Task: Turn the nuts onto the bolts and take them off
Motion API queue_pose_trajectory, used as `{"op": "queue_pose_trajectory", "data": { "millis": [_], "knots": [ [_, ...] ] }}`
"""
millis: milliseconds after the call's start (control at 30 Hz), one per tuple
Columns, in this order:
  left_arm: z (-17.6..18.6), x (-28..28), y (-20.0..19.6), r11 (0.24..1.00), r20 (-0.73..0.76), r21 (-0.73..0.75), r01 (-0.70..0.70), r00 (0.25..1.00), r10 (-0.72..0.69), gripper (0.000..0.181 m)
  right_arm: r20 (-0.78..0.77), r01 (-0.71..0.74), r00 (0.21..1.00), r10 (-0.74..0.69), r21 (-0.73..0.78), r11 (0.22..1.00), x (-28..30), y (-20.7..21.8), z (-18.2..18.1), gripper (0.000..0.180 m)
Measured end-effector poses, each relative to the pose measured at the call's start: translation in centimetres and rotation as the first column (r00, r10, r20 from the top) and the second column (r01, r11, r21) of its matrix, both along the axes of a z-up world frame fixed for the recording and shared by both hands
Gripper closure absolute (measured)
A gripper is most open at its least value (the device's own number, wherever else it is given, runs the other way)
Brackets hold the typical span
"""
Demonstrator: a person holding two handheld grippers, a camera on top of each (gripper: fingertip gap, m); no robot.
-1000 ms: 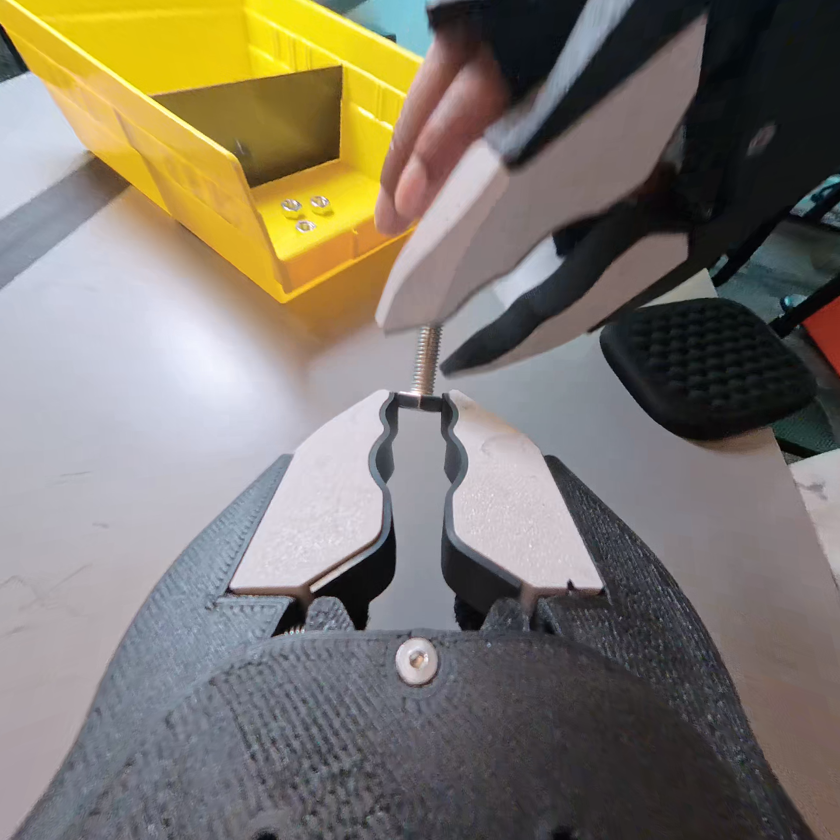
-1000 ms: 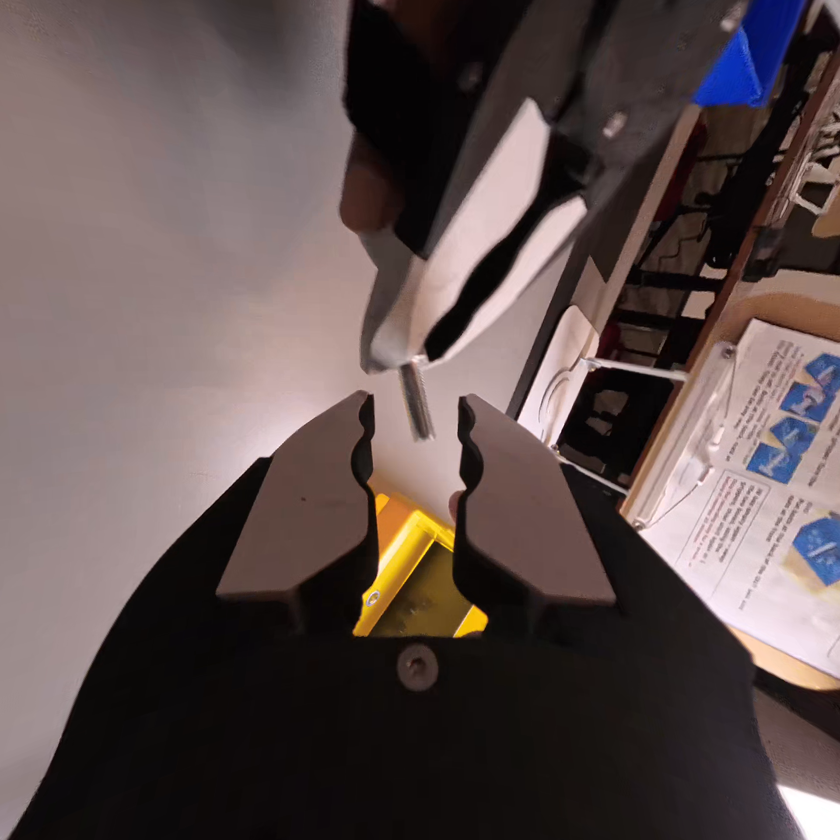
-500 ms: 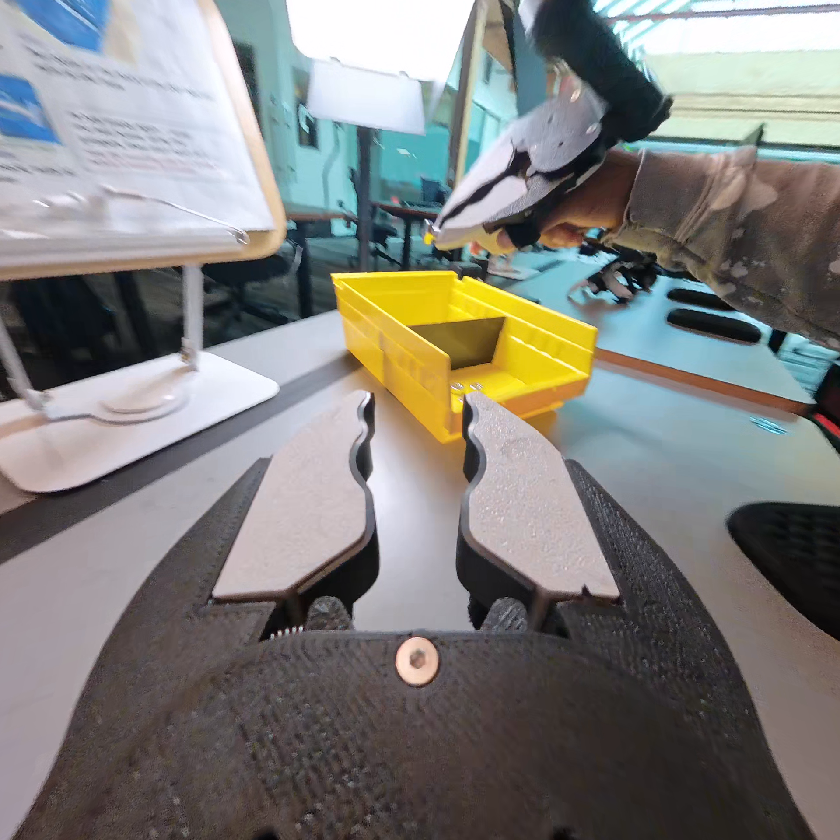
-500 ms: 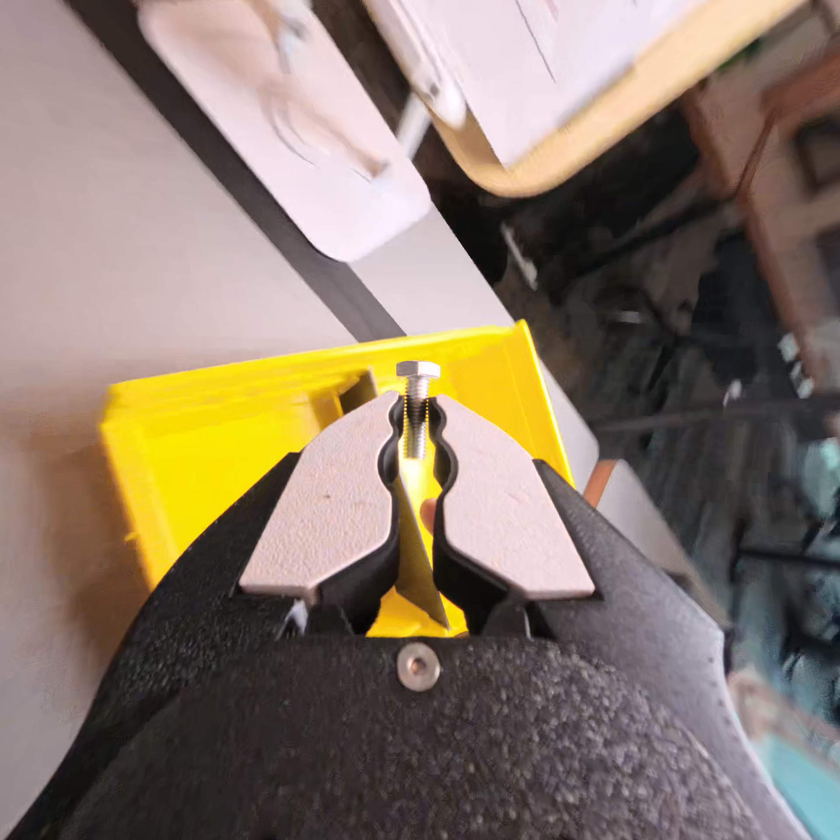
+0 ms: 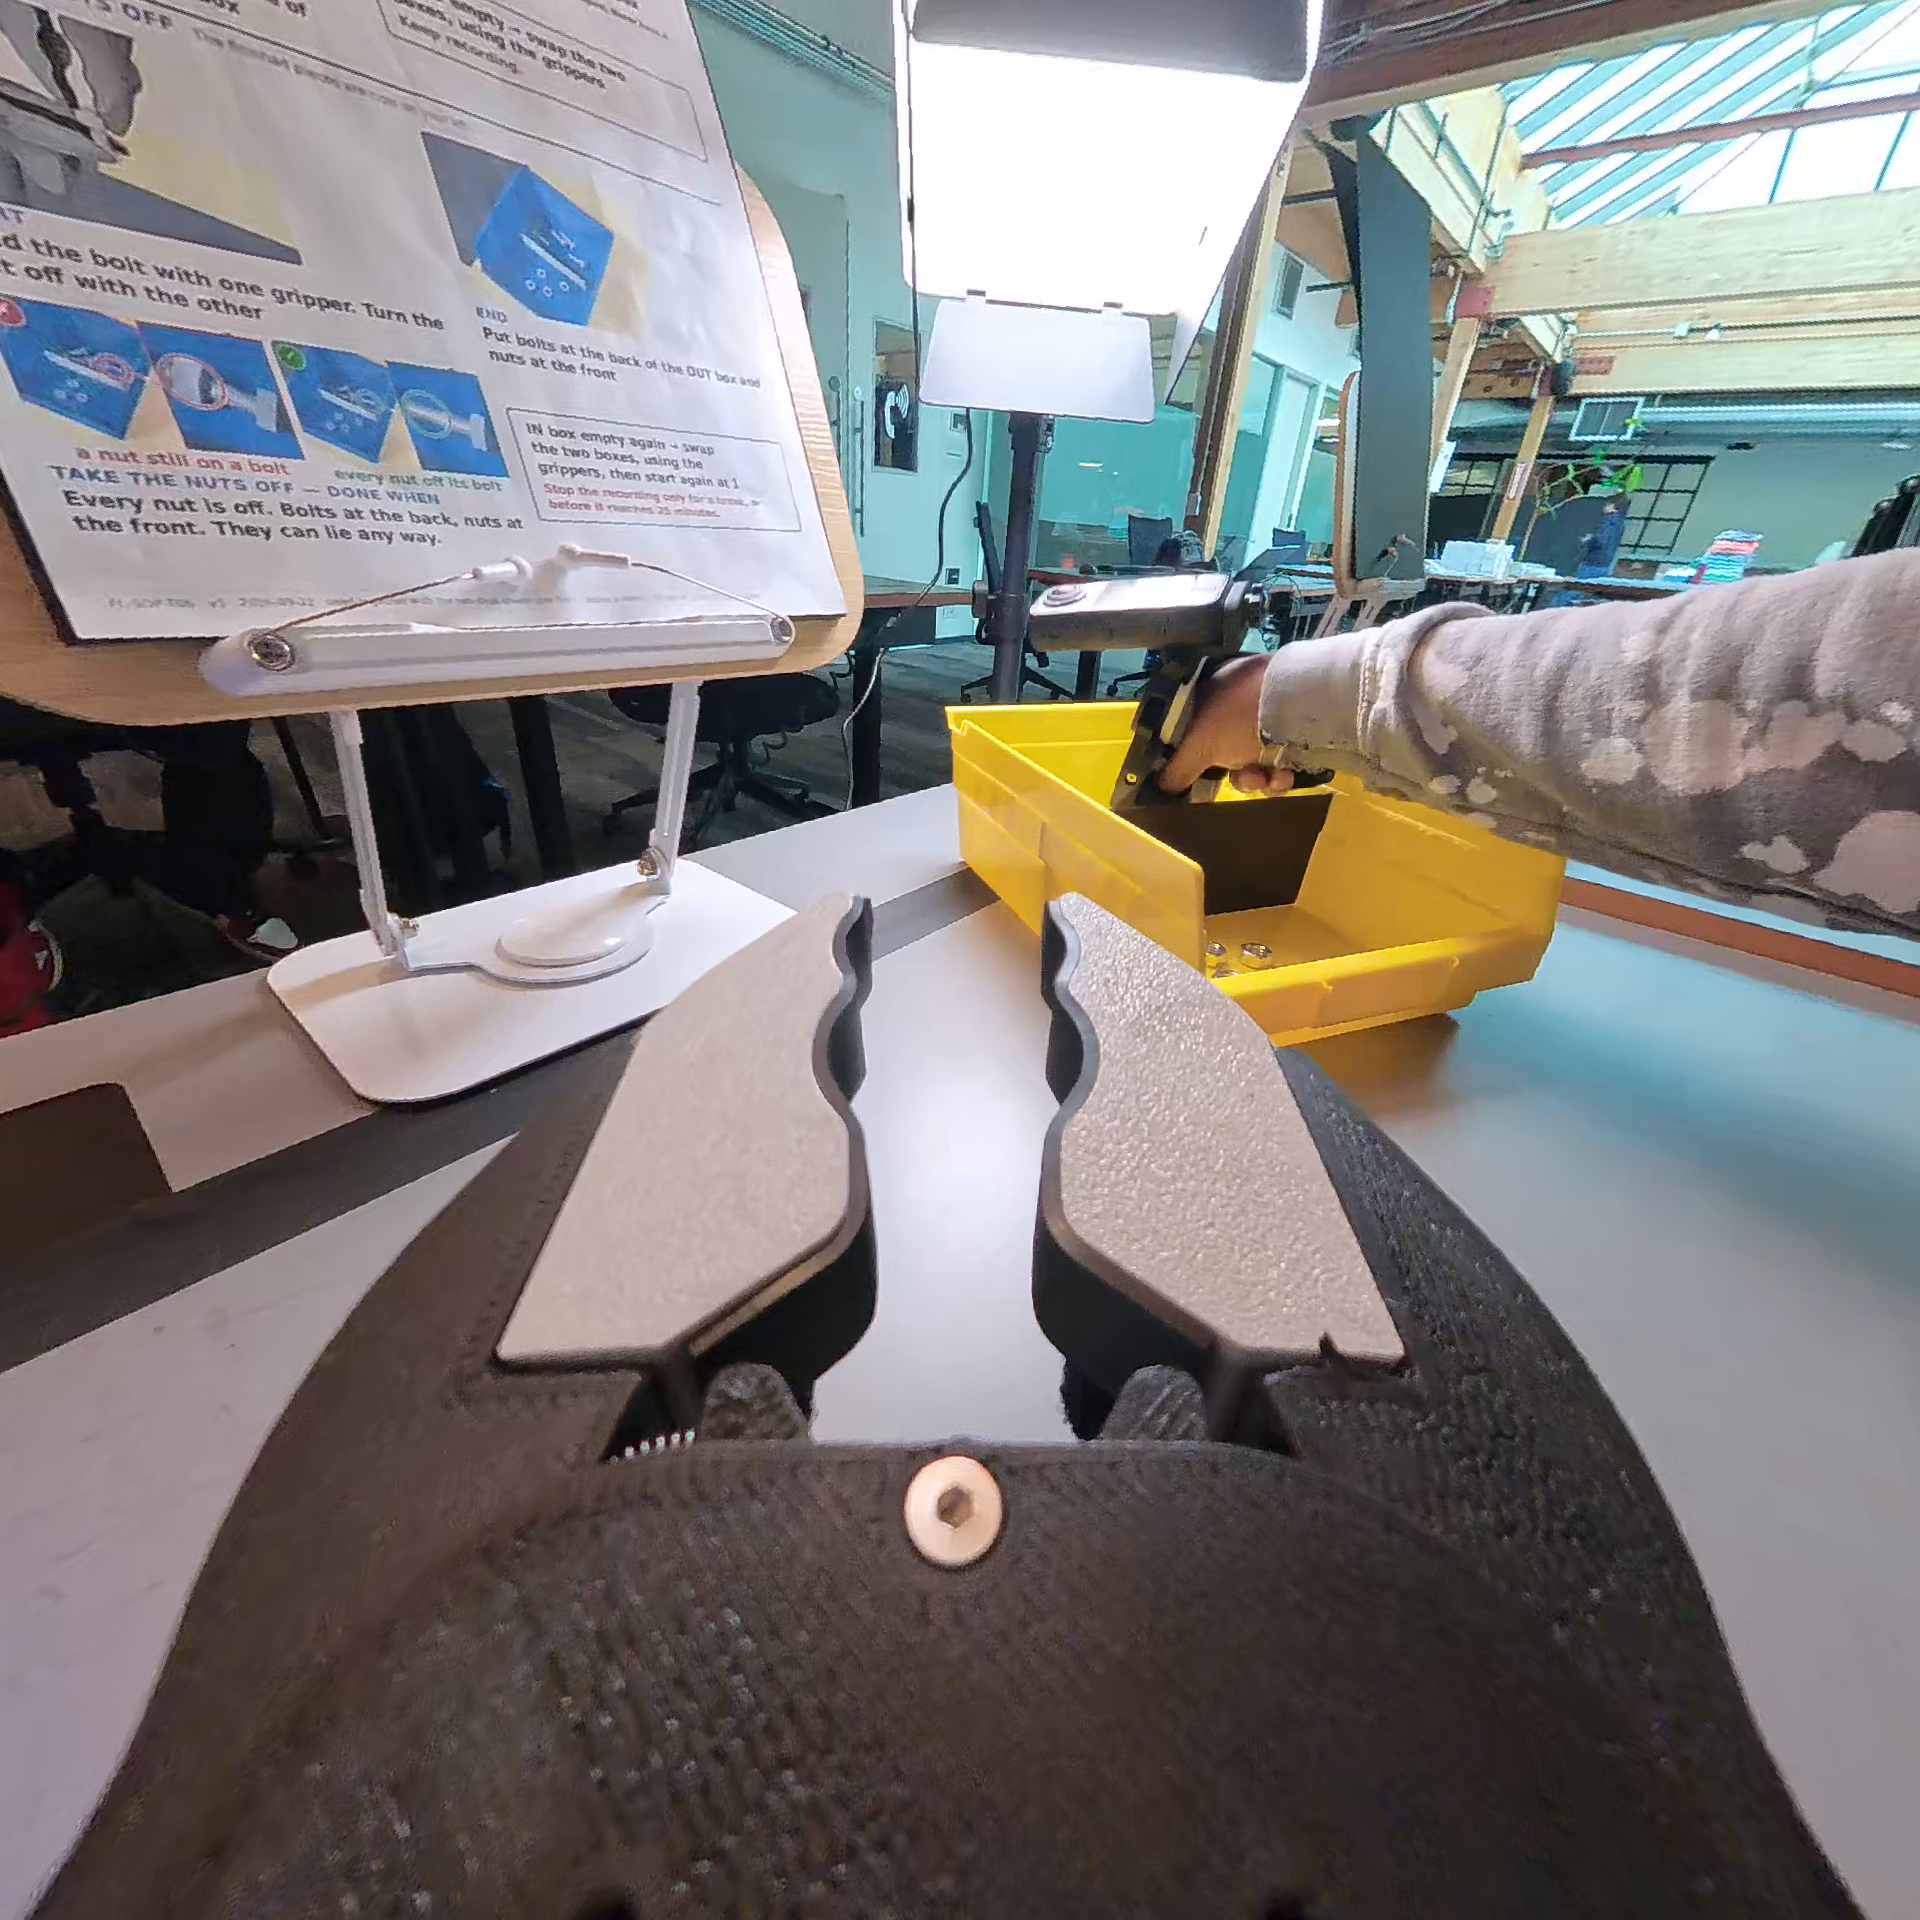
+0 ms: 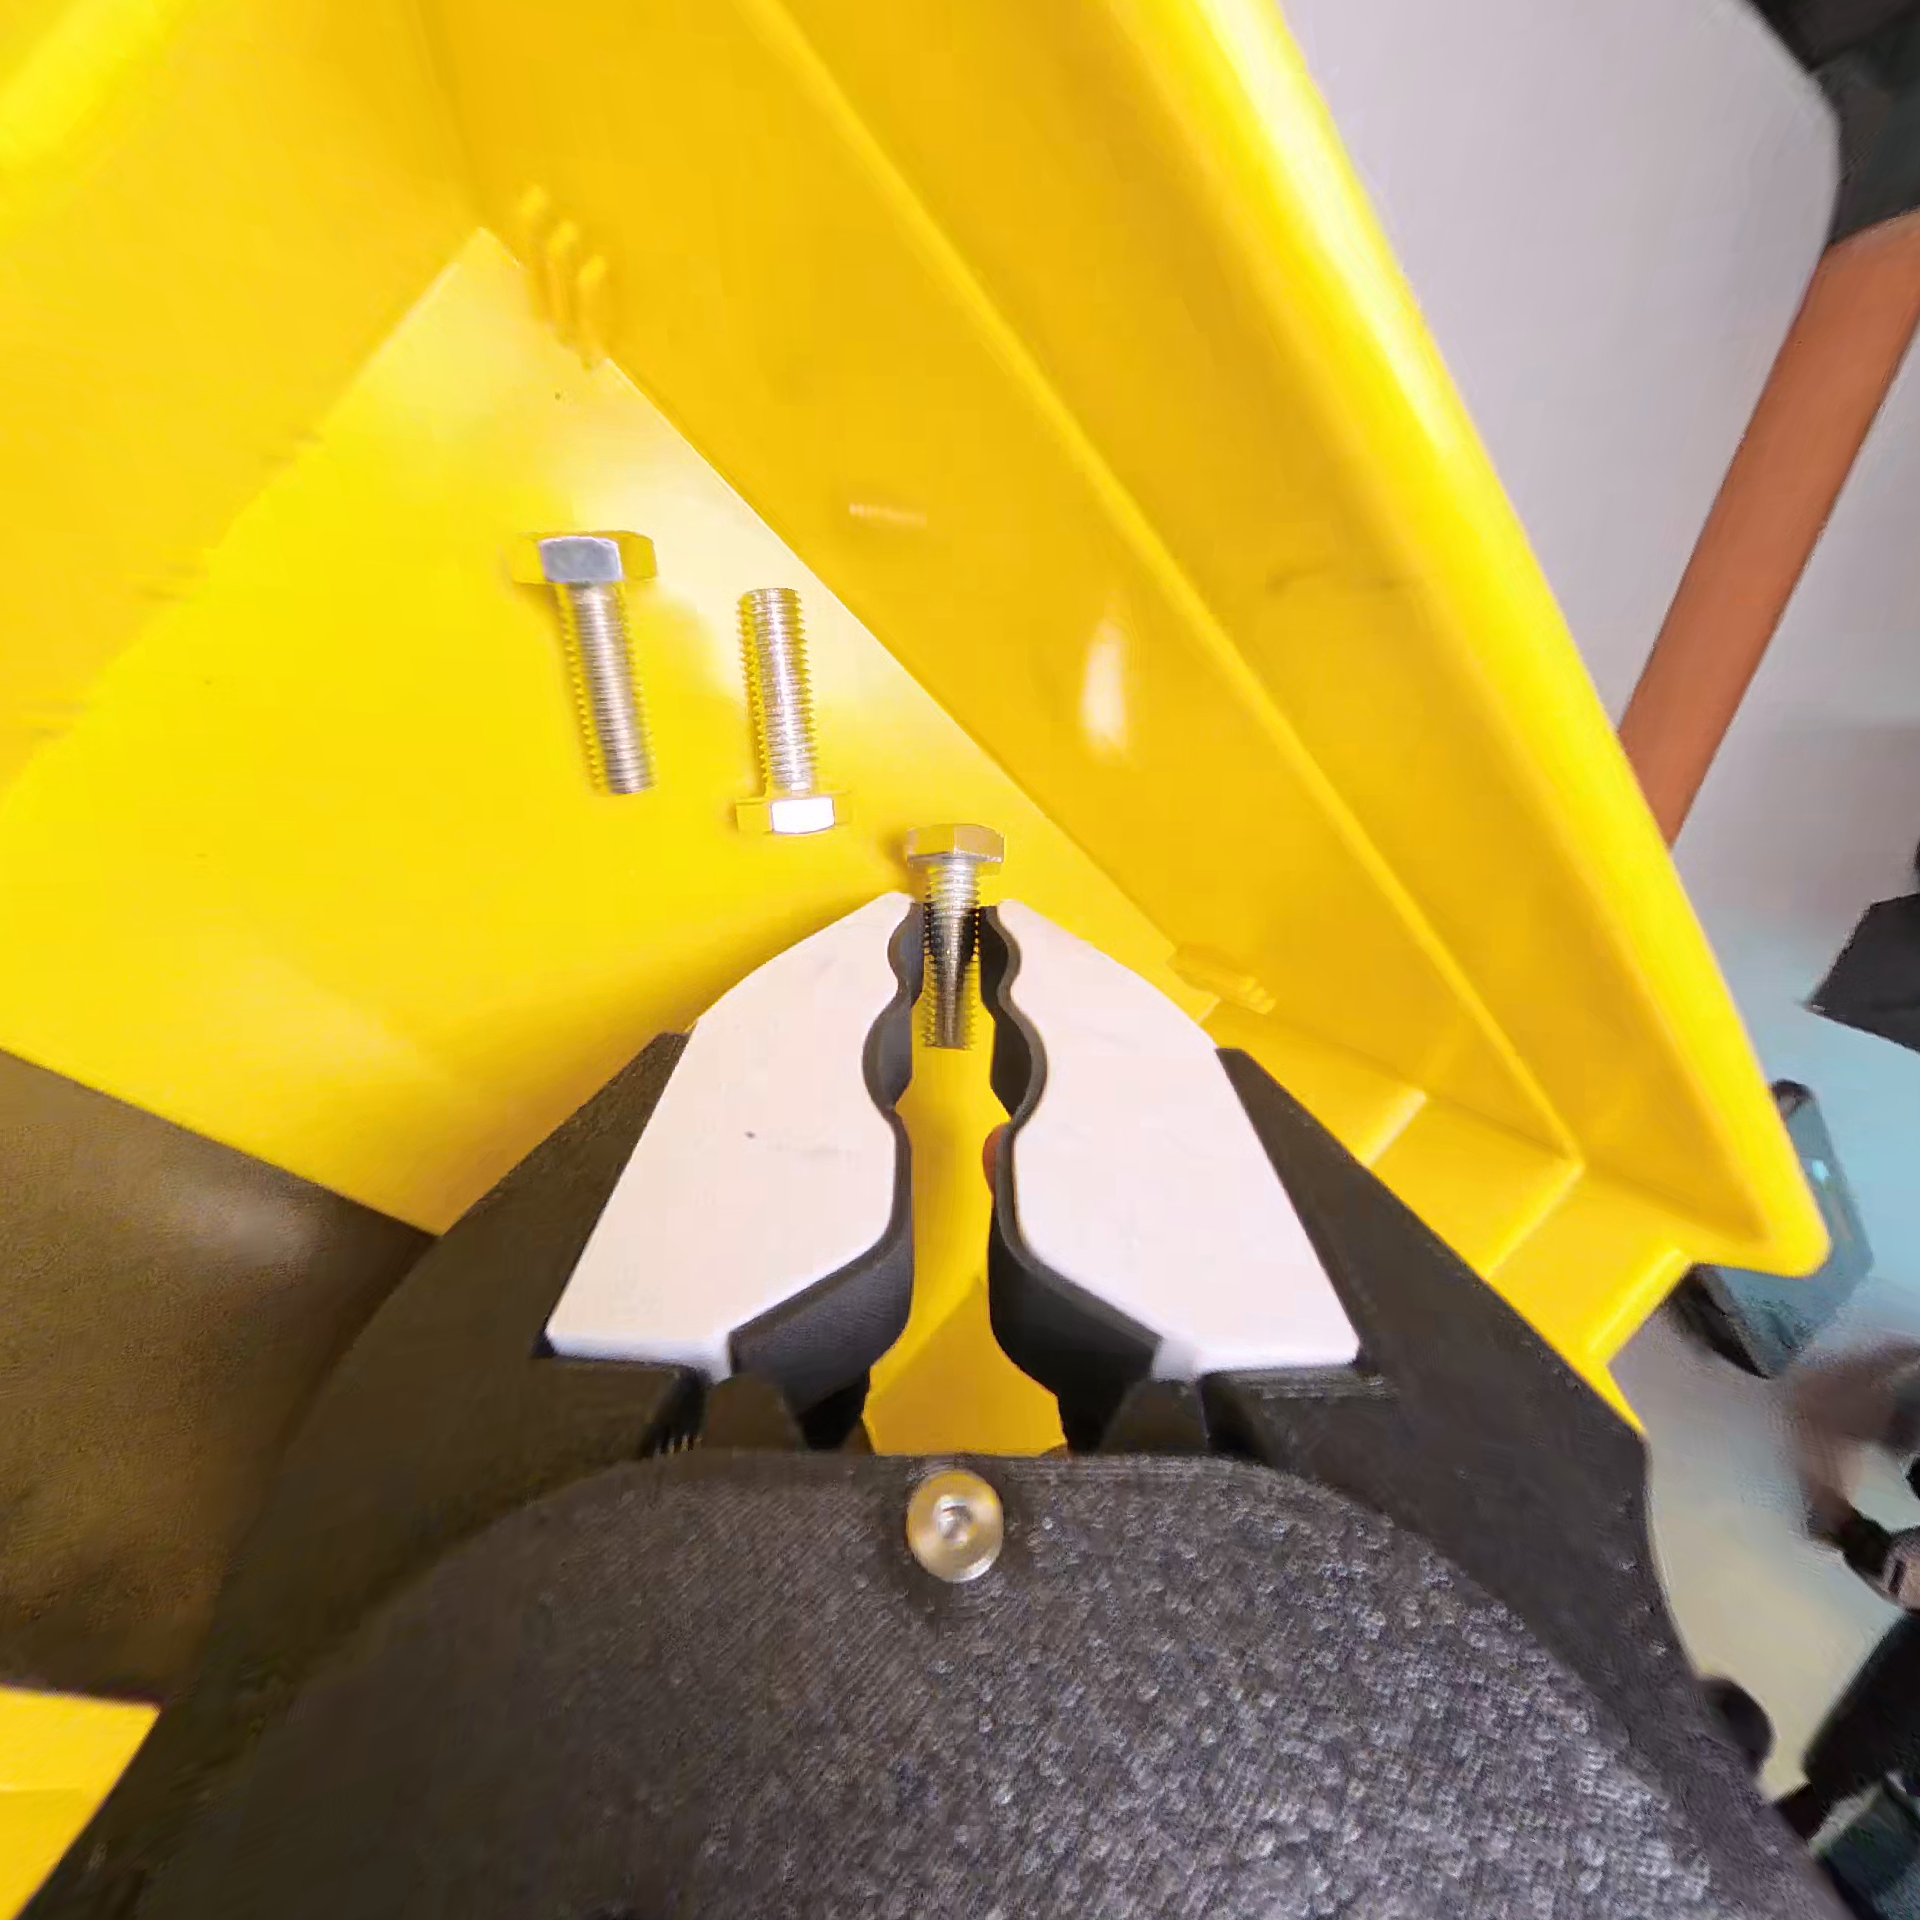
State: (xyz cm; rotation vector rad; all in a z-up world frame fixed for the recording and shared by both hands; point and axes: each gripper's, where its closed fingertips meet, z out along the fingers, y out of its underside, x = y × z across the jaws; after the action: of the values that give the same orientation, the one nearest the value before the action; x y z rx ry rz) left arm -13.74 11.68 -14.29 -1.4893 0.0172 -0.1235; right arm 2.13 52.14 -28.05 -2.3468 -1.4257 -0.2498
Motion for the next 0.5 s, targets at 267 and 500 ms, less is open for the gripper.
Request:
{"op": "queue_pose_trajectory", "data": {
  "millis": [267, 500],
  "knots": [
    [-0.8, -0.6, 0.4, 1.000, 0.029, -0.022, -0.001, 1.000, 0.002, 0.149, -0.068, -0.095, 0.993, 0.098, 0.045, 0.994, -1.4, -1.1, 2.8, 0.156],
    [-0.8, -0.2, 0.3, 1.000, 0.015, -0.022, -0.014, 1.000, 0.014, 0.149, -0.636, -0.158, 0.682, 0.361, 0.355, 0.922, -5.9, -13.2, 16.4, 0.156]
  ]
}}
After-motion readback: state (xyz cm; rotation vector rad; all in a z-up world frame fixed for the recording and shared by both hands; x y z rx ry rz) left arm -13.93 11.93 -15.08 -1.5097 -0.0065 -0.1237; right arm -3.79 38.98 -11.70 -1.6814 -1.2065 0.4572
